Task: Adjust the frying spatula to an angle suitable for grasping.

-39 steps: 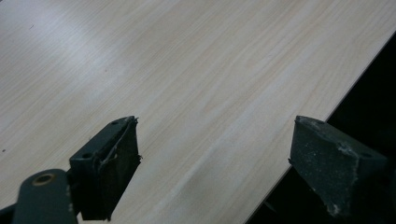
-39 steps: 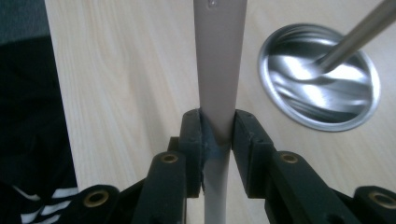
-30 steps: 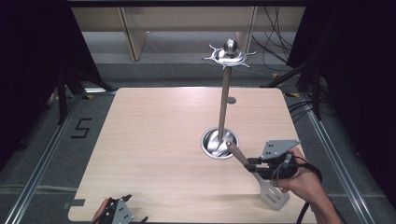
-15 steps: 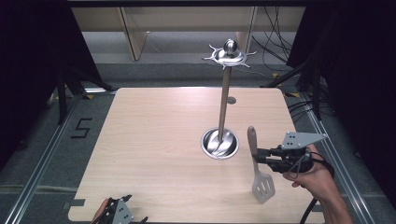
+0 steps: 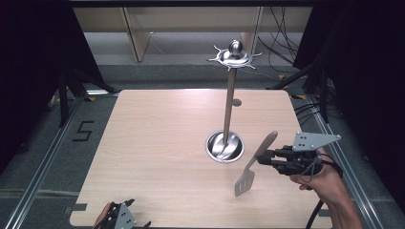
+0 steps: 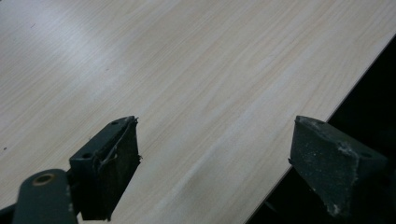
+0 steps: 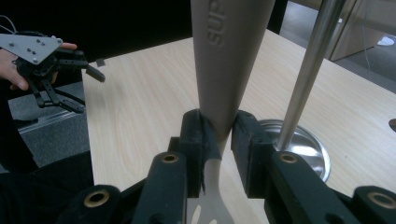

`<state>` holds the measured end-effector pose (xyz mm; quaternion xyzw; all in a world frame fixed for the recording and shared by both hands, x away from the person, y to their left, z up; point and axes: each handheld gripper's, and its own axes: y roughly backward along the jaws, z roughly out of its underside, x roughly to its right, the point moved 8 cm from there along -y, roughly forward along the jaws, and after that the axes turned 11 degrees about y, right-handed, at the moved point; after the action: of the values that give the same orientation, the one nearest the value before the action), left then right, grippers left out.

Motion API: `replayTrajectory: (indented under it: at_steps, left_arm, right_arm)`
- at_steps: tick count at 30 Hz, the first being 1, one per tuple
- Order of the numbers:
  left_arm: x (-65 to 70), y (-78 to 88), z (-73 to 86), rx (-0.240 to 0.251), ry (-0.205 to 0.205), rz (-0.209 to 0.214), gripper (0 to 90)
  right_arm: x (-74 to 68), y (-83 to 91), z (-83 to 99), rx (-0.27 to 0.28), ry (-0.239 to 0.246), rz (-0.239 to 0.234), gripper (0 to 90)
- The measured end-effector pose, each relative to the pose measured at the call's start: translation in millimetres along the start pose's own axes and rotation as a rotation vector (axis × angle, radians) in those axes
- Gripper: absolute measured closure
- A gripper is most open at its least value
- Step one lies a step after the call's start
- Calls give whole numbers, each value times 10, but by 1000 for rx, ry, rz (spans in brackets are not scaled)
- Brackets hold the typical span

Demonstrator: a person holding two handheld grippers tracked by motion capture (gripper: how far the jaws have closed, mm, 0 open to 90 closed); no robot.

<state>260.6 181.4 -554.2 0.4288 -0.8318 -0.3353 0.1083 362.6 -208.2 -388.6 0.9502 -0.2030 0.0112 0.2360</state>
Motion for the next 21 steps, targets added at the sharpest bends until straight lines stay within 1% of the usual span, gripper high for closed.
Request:
replayTrajectory:
  at_steps: [1, 2, 3, 4, 6, 9, 10, 11, 12, 13, 14, 15, 16, 18, 19, 20, 21]
  left_arm:
    - [0, 0, 0, 0, 0, 0, 150]
    - [1, 1, 1, -1, -1, 1, 150]
    - [1, 1, 1, -1, -1, 1, 150]
    - [2, 0, 2, -2, 0, 1, 150]
    - [1, -3, 2, -1, 1, 0, 150]
    - [1, -1, 1, -1, 2, 1, 150]
    - [2, -1, 1, -1, 1, 1, 150]
    - [1, -1, 1, -1, 2, 1, 150]
    - [2, -4, 1, 0, 2, 2, 150]
    - [5, -6, 1, 2, 3, 6, 150]
    - [7, -7, 1, 4, 3, 8, 149]
    - [9, -2, 0, 4, 2, 13, 150]
    - [-4, 15, 11, -17, -24, 15, 150]
    - [-5, 16, 10, -16, -23, 16, 150]
    - [-5, 14, 10, -15, -22, 15, 150]
    - [-5, 14, 11, -16, -23, 16, 150]
    - [-3, 14, 12, -17, -22, 17, 150]
  right_arm:
    - [5, 5, -10, -4, 0, -3, 753]
    - [21, -7, -35, 12, 4, 10, 753]
    - [26, 1, -44, 7, 6, 8, 753]
    - [36, -2, -73, 16, 5, 15, 753]
    - [47, -5, -123, 25, 8, 12, 753]
    - [66, 2, -183, 15, 12, 12, 753]
    - [87, -3, -207, 20, 15, 24, 753]
    - [96, -5, -231, 18, 18, 25, 753]
    - [115, -6, -257, 18, 31, 25, 753]
    - [117, -4, -282, 17, 24, 24, 753]
    - [130, 3, -300, 4, 32, 19, 753]
    - [128, 2, -317, 1, 28, 10, 753]
    - [148, -4, -349, 2, 28, 20, 753]
    - [181, -5, -391, -8, 35, 16, 752]
    - [197, -18, -415, -3, 32, 19, 753]
    - [205, -15, -432, -12, 30, 13, 753]
    - [231, -33, -460, 1, 37, 26, 753]
